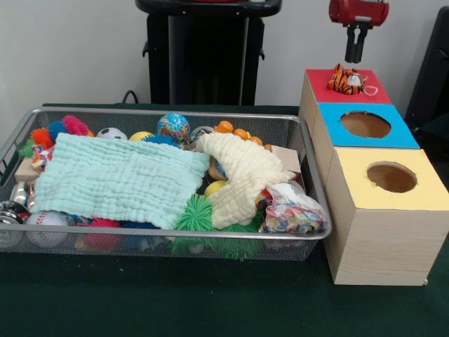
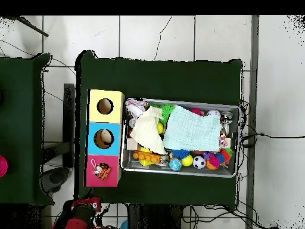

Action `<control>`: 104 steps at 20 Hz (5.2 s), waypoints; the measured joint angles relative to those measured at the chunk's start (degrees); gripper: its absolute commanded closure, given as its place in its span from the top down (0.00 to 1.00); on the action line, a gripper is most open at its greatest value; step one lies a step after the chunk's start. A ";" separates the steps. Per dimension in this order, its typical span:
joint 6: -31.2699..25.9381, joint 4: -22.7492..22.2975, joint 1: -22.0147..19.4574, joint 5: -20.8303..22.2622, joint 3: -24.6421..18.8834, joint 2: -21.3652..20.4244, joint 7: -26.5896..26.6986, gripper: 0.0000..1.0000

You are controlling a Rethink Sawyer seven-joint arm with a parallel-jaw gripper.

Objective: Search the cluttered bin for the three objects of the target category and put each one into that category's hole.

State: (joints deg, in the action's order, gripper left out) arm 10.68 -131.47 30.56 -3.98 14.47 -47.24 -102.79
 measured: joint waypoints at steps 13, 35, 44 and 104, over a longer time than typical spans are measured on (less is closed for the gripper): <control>0.01 2.47 0.00 -0.29 -0.01 2.23 0.00 0.00; -0.02 2.84 -0.42 -0.23 -0.18 2.54 0.00 0.00; -0.09 2.85 -2.46 -0.26 -0.32 1.53 0.00 0.00; -3.32 2.90 -5.04 -0.25 -1.03 0.47 0.00 0.00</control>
State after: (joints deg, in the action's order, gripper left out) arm 7.37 -128.58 25.52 -4.23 13.44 -46.77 -102.79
